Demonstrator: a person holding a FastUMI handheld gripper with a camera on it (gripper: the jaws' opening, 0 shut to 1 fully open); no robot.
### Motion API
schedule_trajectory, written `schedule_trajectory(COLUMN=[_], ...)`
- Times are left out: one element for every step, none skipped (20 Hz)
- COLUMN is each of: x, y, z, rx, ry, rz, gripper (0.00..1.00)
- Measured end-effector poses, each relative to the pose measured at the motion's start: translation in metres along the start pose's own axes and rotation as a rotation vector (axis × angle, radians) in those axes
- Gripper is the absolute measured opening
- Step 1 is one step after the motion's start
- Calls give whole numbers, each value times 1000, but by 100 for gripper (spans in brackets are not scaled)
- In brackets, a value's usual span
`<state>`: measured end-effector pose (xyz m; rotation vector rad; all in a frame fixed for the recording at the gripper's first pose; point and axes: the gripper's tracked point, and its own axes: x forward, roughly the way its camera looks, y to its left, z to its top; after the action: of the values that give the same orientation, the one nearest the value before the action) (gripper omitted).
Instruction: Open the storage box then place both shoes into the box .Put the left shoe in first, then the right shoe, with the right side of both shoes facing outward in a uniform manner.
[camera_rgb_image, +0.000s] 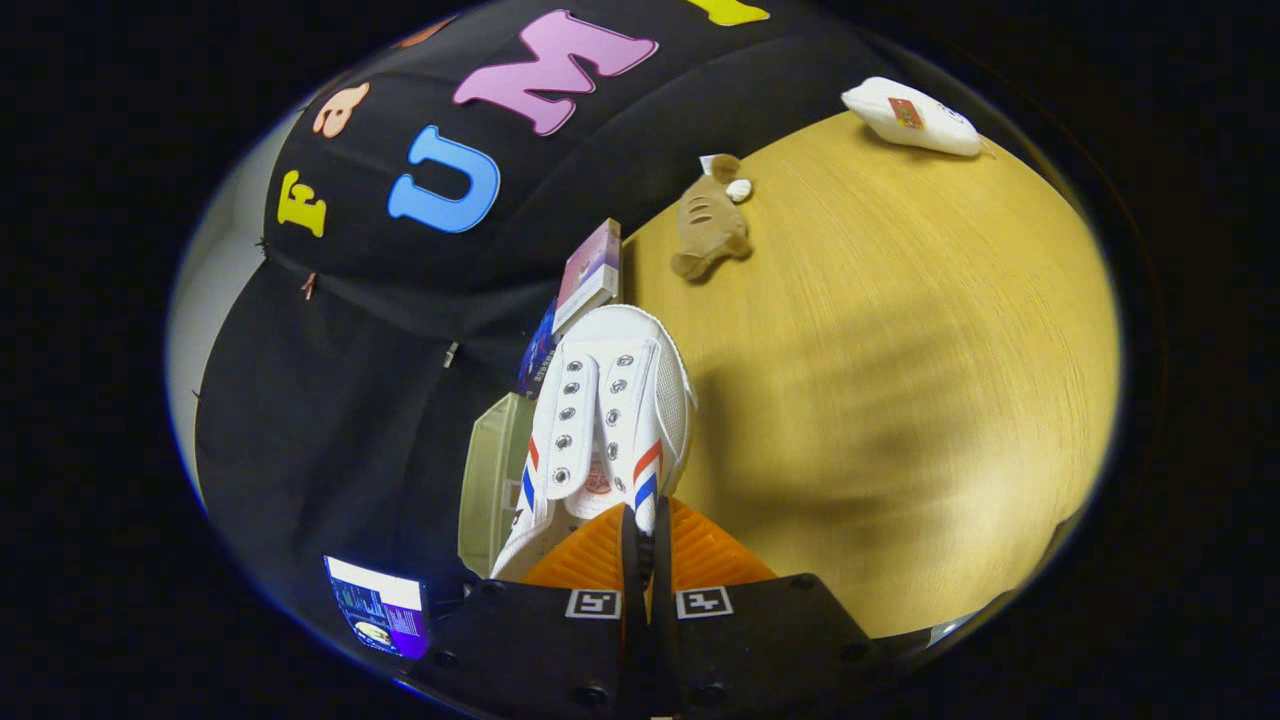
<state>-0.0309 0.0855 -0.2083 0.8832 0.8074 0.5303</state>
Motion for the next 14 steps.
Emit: schedule_trajectory(x=[4,6,6,10,14,19,27,33,43,51,58,66,73,82], y=[18,35,53,69,83,99,111,124,136,147,154,162,169,176], z=[2,3,5,3,1,-3,-7,-11,-18,-25,-33,-41,-50,-57], rx=[-10,-21,-31,-39,-46,-52,-64,-82,-101,-111,-113,-111,-111,-115], ry=[-2,-7,-8,-5,0,11,25,35,55,81,109,144,176,199], rz=[12,24,34,41,42,37,27,15,-2,-22,-42,-69,-92,-107], gripper=[5,5,5,5,5,5,5,5,5,5,5,5,5,5])
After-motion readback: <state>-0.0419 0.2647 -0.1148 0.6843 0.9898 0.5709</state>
